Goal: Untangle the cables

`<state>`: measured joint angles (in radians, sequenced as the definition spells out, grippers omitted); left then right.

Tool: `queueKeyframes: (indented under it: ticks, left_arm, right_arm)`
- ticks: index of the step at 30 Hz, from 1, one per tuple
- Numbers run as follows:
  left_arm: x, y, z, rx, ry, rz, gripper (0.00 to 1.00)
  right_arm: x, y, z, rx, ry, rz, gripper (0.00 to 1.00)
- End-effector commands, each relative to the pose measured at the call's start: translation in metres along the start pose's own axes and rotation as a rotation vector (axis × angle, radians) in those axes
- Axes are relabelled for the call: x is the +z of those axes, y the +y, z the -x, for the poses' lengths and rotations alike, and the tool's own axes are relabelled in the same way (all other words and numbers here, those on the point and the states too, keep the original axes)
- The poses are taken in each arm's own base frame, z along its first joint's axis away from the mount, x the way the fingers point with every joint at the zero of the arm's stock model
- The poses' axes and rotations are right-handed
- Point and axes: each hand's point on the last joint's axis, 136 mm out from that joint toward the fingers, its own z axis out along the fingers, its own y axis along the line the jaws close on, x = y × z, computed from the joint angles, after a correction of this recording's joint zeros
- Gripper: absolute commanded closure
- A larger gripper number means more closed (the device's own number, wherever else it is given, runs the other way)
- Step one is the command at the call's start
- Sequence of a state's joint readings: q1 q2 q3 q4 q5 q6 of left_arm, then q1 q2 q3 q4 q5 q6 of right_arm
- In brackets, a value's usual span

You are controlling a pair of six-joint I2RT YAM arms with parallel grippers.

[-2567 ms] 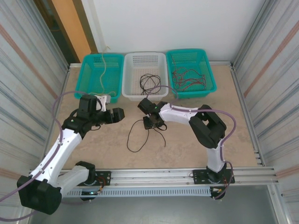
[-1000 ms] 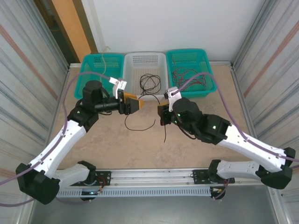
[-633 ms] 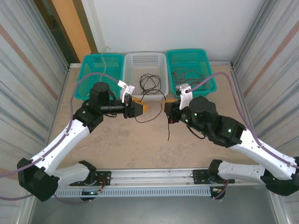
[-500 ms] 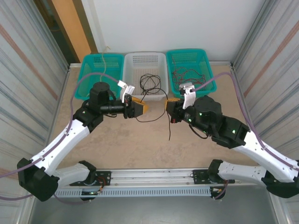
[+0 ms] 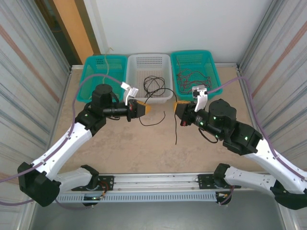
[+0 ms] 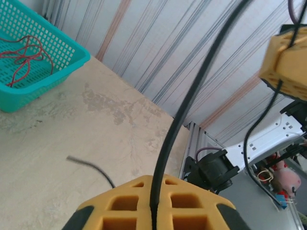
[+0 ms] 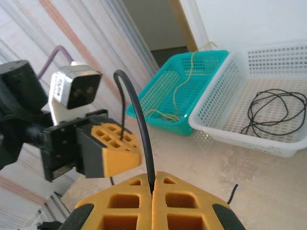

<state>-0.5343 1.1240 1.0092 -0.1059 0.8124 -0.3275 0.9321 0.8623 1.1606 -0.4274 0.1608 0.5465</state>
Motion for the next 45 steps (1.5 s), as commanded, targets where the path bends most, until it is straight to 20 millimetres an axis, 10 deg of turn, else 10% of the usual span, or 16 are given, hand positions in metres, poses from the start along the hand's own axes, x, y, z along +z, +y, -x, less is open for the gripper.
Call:
queueKeyframes:
  ticks: [1,6,11,22,28,45]
  left_arm:
    - [-0.006,-0.029,0.021,0.069,-0.043,-0.053,1.0]
    - [-0.013,-0.027,0.043,0.103,-0.077,0.056,1.0]
    - [-0.013,0.004,0.08,0.093,-0.092,0.258,1.0]
    - [-0.009,0.109,0.172,-0.103,-0.273,0.434,1.0]
    - [-0.008,0.134,0.207,-0.109,-0.341,0.457,1.0]
    - [0.004,0.229,0.2,-0.273,-0.341,0.542,1.0]
  right_arm:
    - [0.001,-0.016,-0.003,0.054,0.002,-0.044,1.0]
    - [-0.001,-0.055,-0.006,0.109,0.005,-0.205,0.49]
    - [-0.024,-0.099,-0.008,0.114,-0.025,-0.434,0.32]
    - [-0.081,-0.14,-0.023,0.202,-0.054,-0.59,0.3]
    - [-0.099,-0.144,-0.028,0.199,-0.045,-0.614,0.3]
    - [-0.103,-0.14,-0.022,0.184,-0.021,-0.626,0.3]
